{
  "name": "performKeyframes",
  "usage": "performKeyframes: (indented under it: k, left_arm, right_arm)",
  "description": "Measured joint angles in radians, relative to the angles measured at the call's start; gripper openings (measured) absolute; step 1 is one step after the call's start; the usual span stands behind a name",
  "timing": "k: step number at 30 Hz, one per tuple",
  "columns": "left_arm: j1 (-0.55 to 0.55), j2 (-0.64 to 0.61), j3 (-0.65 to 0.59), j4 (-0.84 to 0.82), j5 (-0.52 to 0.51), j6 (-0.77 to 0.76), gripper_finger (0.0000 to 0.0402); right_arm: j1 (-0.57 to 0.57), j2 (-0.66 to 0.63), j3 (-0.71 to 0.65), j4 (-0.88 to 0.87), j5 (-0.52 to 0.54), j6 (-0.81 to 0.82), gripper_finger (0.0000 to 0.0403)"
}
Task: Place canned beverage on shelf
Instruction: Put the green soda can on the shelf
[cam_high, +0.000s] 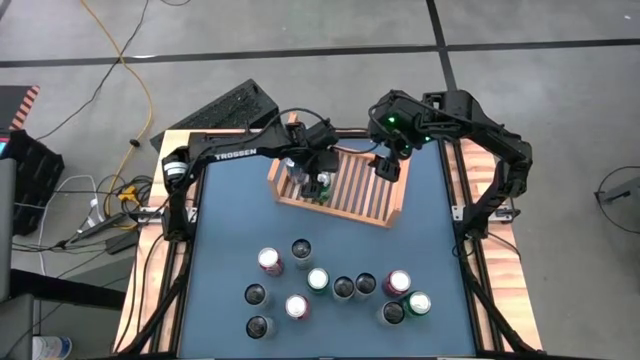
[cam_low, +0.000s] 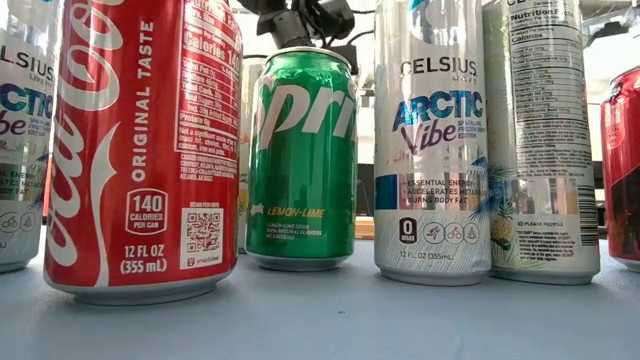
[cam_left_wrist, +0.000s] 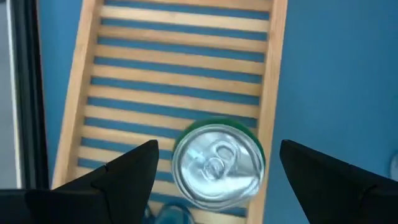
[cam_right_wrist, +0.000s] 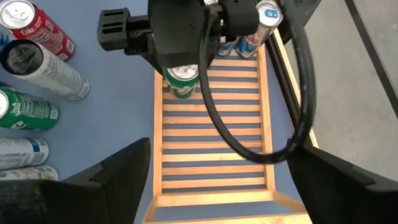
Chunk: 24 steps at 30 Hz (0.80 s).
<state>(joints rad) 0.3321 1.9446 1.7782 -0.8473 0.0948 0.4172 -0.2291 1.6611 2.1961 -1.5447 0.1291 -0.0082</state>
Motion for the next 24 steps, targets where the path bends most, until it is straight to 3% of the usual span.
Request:
performKeyframes:
  k: [24]
  left_arm:
    - [-0.026,0.04,0.002,-0.014,-0.062,-0.087,0.0323]
  right_arm:
    - [0.027,-0.001,0.0,-0.023,0.0,-0.009,0.0359]
